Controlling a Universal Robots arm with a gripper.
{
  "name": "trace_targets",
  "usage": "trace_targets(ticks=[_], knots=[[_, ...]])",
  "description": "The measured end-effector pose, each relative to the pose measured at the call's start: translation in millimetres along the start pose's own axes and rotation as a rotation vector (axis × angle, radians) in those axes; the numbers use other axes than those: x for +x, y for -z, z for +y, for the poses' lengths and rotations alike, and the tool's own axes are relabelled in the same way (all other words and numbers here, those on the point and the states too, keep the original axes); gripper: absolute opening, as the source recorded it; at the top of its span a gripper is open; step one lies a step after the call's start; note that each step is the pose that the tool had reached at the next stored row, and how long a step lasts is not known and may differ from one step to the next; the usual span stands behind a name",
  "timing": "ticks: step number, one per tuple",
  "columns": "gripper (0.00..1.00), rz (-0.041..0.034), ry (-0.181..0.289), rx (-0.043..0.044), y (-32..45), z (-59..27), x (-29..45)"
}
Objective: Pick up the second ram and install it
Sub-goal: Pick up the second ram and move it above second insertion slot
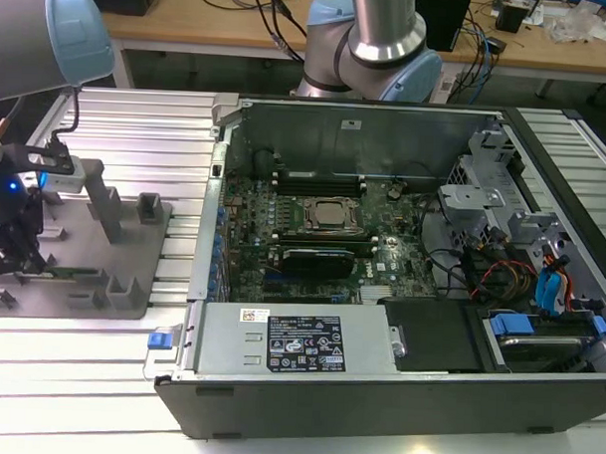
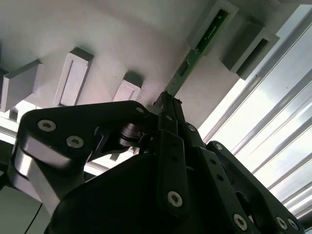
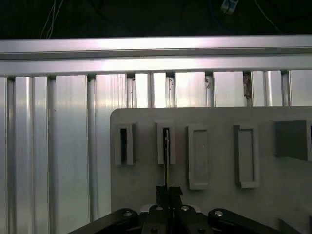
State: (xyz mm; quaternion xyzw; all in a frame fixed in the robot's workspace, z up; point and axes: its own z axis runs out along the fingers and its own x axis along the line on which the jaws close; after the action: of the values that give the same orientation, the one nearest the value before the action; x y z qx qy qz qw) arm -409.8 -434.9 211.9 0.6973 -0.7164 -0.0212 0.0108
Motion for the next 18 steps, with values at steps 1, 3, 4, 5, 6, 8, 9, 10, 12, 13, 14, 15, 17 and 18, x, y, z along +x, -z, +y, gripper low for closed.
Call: trace_targets(ticks=[1,3,4,5,6,8,9,10,12,13,14,15,17,18], knots=[[0.09,0.0001,0.004,0.0003,0.0,0.0,0.0],[0.09,0.0007,0.013,-0.0001,0.1,0.0,0.0],[0.09,0.0007,0.014,0.0,0.0,0.0,0.0],[0.09,0.0008,0.014,0.0,0.0,0.0,0.0],[0.09,0.0007,0.015,-0.0001,0.1,0.0,0.0],[0.09,0.0008,0.015,0.0,0.1,0.0,0.0],[0.09,0.0008,0.015,0.0,0.0,0.0,0.0],[0.09,0.0009,0.016,0.0,0.0,0.0,0.0],[0.09,0.0009,0.016,-0.0001,4.1,0.2,-0.2],[0.09,0.0009,0.016,0.0,6.0,0.3,-0.2],[0.09,0.0009,0.016,0.0,9.5,0.5,-0.3],[0.09,0.0008,0.016,0.0,12.5,0.6,-0.3],[0.09,0.0008,0.016,0.0,19.5,0.9,-0.5],[0.09,0.0009,0.016,-0.0001,21.2,1.0,-0.5]])
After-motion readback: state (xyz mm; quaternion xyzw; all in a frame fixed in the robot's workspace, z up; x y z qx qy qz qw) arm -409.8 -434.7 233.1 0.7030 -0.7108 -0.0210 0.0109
